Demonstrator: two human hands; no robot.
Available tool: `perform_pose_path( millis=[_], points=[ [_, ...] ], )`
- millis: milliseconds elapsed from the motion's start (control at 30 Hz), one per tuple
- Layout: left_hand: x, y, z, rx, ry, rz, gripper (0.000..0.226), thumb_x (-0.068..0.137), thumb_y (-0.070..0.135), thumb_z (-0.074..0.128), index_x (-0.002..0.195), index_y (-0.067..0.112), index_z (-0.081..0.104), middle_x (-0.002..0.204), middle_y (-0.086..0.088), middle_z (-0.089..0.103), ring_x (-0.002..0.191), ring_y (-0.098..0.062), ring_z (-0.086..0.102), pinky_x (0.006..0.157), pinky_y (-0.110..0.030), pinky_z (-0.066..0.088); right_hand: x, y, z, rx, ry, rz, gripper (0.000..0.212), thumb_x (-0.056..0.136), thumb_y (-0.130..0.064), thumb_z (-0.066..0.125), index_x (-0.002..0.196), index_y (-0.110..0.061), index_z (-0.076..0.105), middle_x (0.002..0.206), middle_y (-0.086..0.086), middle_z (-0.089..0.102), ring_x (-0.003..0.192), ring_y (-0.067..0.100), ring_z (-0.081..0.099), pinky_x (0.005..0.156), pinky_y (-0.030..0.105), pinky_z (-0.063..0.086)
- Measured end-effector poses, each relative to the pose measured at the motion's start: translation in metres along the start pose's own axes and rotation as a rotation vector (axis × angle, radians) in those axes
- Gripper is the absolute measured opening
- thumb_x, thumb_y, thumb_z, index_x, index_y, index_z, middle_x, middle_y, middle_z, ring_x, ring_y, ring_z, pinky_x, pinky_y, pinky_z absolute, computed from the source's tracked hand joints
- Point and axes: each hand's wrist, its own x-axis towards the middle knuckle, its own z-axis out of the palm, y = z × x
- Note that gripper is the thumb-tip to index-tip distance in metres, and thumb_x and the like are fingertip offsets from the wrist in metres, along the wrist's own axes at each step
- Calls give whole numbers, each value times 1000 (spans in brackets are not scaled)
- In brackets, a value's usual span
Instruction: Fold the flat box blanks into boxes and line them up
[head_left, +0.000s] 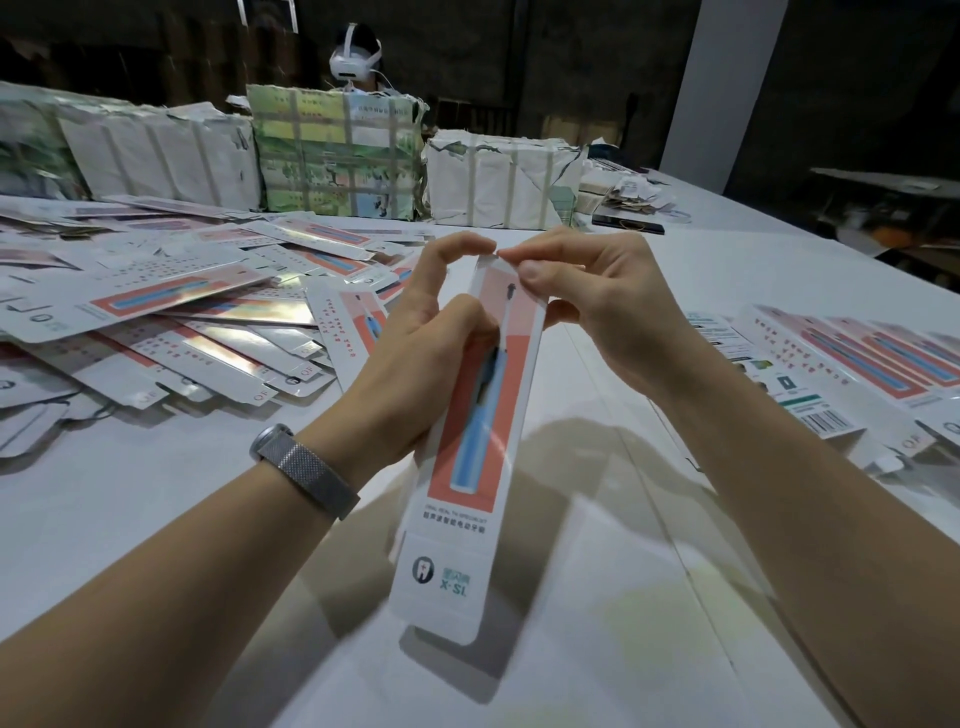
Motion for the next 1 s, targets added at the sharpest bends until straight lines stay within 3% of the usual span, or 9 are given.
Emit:
perform_pose_path(
  millis=[167, 267, 400, 467, 600, 733, 800, 900, 1000],
  points=[
    [-1, 2, 2, -65, 2, 15, 37, 80, 13, 46, 108, 38, 52, 71, -1, 60, 56, -14, 53, 50, -25, 49, 0, -1, -1, 130, -47, 48, 20, 84, -8, 60, 86, -18, 78, 82, 1, 70, 78, 17, 64, 65, 38, 55],
    [2, 2, 4, -108, 41, 17, 37, 82, 14, 47, 110, 38, 50, 74, -7, 60, 58, -17, 53, 50, -27, 48, 1, -1, 10, 105, -4, 65, 18, 95, -10, 58, 97, -16, 74, 84, 1, 70, 77, 14, 66, 62, 32, 56],
    [3, -2, 5, -63, 64, 37, 37, 102, 9, 52, 118, 39, 39, 78, -2, 68, 67, -16, 66, 54, -33, 55, 0, -4, 15, -478, 195, -56, 28, 99, -26, 58, 126, -21, 65, 109, 0, 59, 88, 13, 62, 78, 22, 54],
    [3, -3, 4, -82, 72, 39, 36, 105, 9, 51, 116, 39, 35, 77, 4, 69, 69, -14, 68, 56, -36, 58, -1, -10, 12, -696, 113, -125, 43, 97, -30, 61, 138, -21, 57, 115, -3, 51, 93, 12, 57, 79, 14, 47],
    [4, 0, 0, -184, 35, 22, 31, 106, 13, 48, 115, 36, 30, 91, 2, 76, 76, -10, 71, 58, -28, 57, 0, -23, 5, -737, -171, 8, 82, 80, -46, 57, 154, -22, 34, 122, -8, 43, 93, -1, 55, 72, 5, 46],
    [5, -6, -2, -248, -82, -32, 40, 106, 23, 47, 136, 38, 24, 115, -4, 75, 94, -15, 74, 68, -29, 59, 0, -27, -1, -744, -239, 114, 83, 78, -50, 71, 150, -27, 37, 122, -3, 46, 94, 5, 56, 66, 13, 47],
    [6, -11, -3, -298, -162, -42, 54, 101, 29, 55, 139, 55, 25, 131, -4, 68, 111, -18, 70, 83, -33, 60, -1, -23, 1, -770, -202, 125, 77, 79, -47, 76, 144, -29, 39, 111, -4, 45, 93, 8, 55, 68, 15, 47],
    [6, -12, -1, -195, -179, -44, 64, 81, 52, 69, 127, 76, 32, 151, 6, 50, 127, 4, 55, 101, -39, 51, 5, -22, -15, -882, -77, 173, 63, 76, -43, 76, 130, -29, 46, 101, -10, 42, 89, 9, 53, 72, 25, 51],
    [4, -11, 1, -9, -72, -14, 60, 69, 57, 65, 121, 76, 39, 154, 4, 45, 120, 21, 49, 105, -40, 45, 9, -23, -65, -1040, 166, 368, 77, 74, -36, 74, 140, -25, 36, 119, -2, 52, 100, 20, 56, 78, 36, 51]
  ],
)
